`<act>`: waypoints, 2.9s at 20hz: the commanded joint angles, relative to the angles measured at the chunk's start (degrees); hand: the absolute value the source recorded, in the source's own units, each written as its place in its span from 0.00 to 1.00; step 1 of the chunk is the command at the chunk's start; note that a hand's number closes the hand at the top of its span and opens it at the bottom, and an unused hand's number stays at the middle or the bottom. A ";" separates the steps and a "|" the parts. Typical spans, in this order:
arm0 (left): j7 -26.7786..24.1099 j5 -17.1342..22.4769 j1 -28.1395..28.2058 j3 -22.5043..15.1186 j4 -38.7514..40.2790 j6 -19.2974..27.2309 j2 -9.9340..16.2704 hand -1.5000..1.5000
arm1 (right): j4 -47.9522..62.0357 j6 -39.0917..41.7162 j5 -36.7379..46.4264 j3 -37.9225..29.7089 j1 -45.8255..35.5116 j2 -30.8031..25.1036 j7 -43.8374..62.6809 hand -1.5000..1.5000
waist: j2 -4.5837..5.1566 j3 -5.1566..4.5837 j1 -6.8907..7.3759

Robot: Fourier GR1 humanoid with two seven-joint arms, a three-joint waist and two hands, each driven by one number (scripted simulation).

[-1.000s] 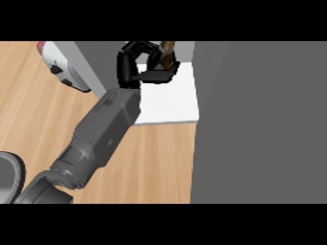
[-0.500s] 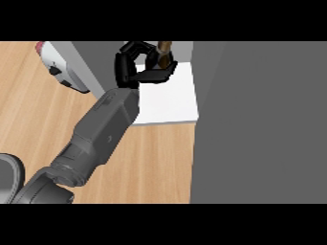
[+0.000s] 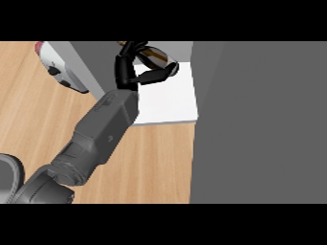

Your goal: Pick up the wine, place it into the cabinet and close the cabinet

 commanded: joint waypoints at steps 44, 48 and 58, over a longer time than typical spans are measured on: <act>-5.16 -0.59 4.42 0.46 0.85 -7.21 0.01 0.00 | -2.86 -1.17 2.39 5.09 1.93 2.15 -0.03 0.00 | -0.03 -0.27 0.13; -5.86 1.87 6.67 -1.31 -0.46 -8.70 0.01 0.00 | -3.63 -0.85 -2.28 1.93 1.14 0.43 1.55 0.00 | -0.20 -0.24 -0.11; -1.78 12.24 14.07 -15.60 -13.45 -5.88 0.01 0.00 | -3.55 -3.74 -1.43 2.51 -2.19 0.45 5.13 0.00 | -0.76 -0.24 0.42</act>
